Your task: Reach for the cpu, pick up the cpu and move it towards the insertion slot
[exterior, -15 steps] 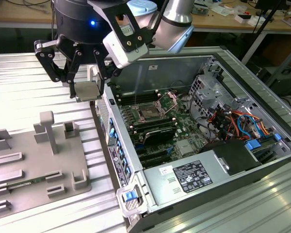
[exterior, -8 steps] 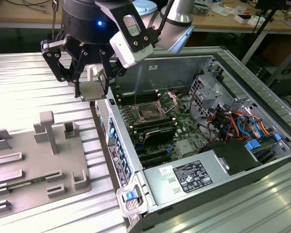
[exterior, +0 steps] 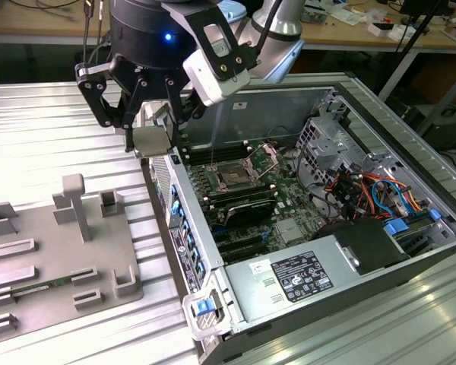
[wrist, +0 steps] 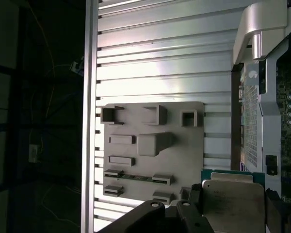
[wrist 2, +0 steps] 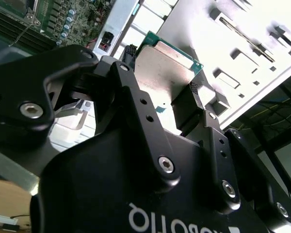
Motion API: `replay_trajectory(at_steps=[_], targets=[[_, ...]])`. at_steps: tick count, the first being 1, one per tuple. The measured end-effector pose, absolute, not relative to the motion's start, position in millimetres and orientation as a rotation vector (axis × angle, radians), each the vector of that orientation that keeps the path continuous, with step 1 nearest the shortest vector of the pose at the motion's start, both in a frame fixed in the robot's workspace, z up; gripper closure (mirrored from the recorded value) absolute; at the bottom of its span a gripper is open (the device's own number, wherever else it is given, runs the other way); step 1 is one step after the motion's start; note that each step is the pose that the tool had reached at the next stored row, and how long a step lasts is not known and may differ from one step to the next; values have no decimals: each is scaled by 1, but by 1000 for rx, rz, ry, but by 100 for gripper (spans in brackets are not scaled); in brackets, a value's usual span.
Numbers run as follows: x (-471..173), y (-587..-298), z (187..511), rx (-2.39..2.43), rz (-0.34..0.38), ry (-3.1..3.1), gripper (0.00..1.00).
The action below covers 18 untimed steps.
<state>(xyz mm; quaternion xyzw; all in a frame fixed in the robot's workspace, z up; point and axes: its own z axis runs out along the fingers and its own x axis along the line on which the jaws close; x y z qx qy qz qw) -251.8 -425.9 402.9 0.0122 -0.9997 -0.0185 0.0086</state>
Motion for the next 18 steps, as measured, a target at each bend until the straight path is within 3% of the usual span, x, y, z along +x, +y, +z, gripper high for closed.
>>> replay_trajectory(at_steps=[18], targets=[[-229,-426,402,38,-58,-3124,45]])
